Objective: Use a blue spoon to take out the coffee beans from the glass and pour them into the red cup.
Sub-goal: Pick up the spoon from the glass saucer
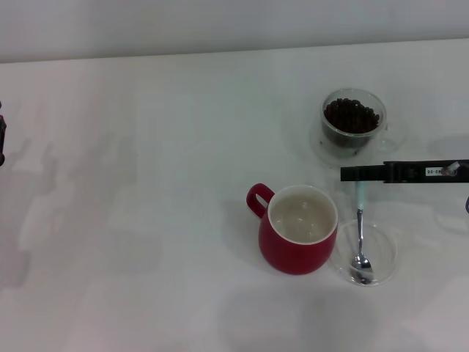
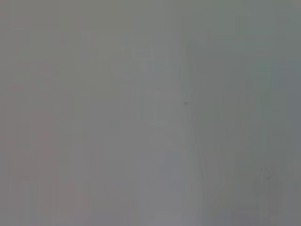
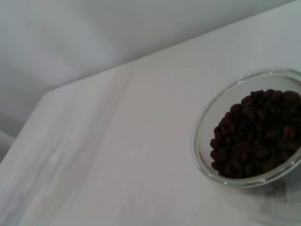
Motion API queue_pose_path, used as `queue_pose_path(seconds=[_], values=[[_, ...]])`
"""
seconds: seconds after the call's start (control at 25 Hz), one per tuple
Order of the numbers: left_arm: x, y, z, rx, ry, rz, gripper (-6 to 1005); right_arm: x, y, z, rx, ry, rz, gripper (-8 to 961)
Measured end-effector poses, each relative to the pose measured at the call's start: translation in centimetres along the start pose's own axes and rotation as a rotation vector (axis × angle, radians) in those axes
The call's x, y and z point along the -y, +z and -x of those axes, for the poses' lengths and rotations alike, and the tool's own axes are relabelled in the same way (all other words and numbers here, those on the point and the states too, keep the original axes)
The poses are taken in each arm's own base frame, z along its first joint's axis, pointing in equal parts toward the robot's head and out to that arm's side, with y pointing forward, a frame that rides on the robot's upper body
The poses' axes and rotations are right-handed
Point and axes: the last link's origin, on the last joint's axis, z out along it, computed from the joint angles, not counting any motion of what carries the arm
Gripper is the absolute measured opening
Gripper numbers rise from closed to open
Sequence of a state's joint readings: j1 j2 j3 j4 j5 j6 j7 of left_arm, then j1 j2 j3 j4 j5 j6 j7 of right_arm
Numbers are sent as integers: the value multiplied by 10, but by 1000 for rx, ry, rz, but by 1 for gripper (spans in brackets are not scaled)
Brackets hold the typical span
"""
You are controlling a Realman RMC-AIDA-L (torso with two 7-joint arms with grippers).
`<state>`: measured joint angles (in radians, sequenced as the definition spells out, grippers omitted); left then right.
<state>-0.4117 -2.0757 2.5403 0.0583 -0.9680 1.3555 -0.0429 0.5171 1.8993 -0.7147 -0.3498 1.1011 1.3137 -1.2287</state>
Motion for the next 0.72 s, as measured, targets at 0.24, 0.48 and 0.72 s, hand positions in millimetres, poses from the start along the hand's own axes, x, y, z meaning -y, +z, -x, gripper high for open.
queue_pose_path(seconds=[0.24, 0.48, 0.72], values=[[1, 1, 1, 7, 7, 1, 390, 0, 2, -1, -7, -2, -7, 479], [3, 1, 1, 8, 6, -7, 390, 2, 2, -2, -8, -1, -16, 477], [3, 2, 1, 9, 8, -8, 390, 2, 2, -2, -9, 1, -16, 476]])
